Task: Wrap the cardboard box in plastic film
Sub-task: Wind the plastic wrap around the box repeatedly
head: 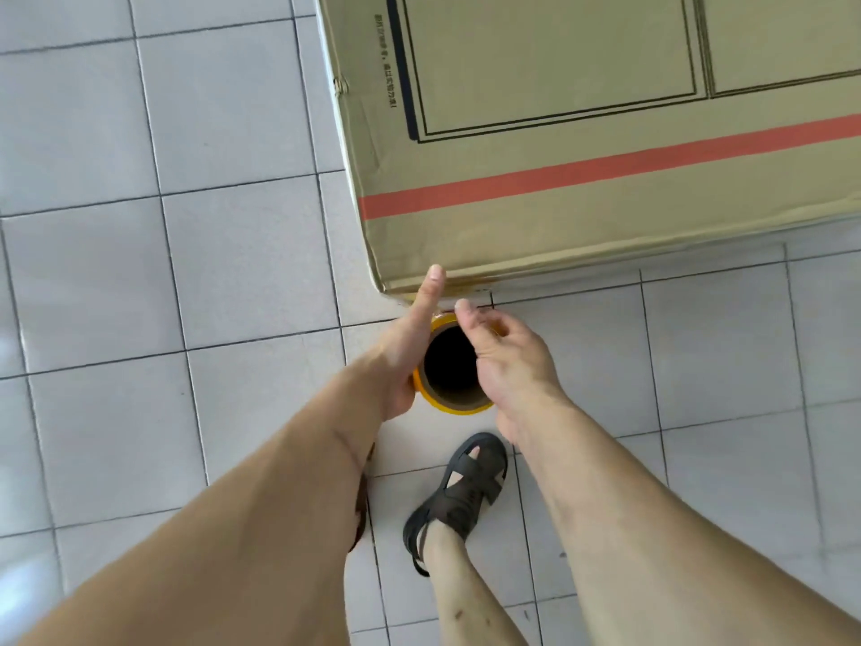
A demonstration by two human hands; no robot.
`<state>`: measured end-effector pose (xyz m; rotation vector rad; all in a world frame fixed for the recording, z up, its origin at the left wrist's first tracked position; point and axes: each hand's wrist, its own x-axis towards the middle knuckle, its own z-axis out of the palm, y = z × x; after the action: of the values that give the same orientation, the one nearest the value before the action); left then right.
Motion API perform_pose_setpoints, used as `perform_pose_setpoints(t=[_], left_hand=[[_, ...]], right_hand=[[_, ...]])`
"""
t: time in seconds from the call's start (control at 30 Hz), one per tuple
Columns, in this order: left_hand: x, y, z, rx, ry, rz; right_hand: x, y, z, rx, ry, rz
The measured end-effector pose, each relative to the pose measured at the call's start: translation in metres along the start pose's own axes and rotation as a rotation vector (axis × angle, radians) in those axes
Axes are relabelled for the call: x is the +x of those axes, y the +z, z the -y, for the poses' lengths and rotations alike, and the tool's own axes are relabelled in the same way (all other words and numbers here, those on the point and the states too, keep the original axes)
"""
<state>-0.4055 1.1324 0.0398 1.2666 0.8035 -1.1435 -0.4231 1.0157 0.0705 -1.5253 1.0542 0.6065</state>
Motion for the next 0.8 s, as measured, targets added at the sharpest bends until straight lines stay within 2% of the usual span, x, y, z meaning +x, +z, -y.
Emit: perform_pose_setpoints(t=[0.1, 0.2, 0.3, 0.47, 0.53, 0.6, 0.63, 0.73, 0.8], left_hand=[[-0.004, 0.005, -0.008, 0.066, 0.012, -0.082], [-0.007, 0.012, -0.015, 0.178, 0.014, -0.199], [-0.008, 0.020, -0.014, 0.078, -0.047, -0.128], [-0.015, 0.038, -0.007, -0.045, -0.104, -0.059], [-0.016, 0.047, -0.011, 0.072, -0.084, -0.121], [-0.010, 0.051, -0.019, 0.193, -0.013, -0.271], [-0.008, 0.052, -0.025, 0.202, -0.023, -0.270], [0.003, 0.046, -0.033, 0.054, -0.122, -0.134], [-0.001, 0.049, -0.034, 0.043, -0.113, -0.075]], right_hand=[[0.000, -0.008, 0.000, 0.030, -0.040, 0.033], [-0.008, -0.019, -0.009, 0.129, 0.027, 0.091], [-0.013, -0.026, -0.011, 0.219, 0.102, 0.120], [-0.001, -0.041, 0.006, 0.006, -0.013, 0.047], [0.004, -0.047, 0.005, 0.029, 0.004, 0.029], [0.003, -0.050, 0.001, 0.108, 0.099, 0.057], [0.001, -0.051, 0.001, 0.172, 0.156, 0.087], [0.000, -0.051, 0.004, 0.356, 0.266, 0.113], [0.005, -0.055, 0.011, 0.270, 0.215, 0.076]])
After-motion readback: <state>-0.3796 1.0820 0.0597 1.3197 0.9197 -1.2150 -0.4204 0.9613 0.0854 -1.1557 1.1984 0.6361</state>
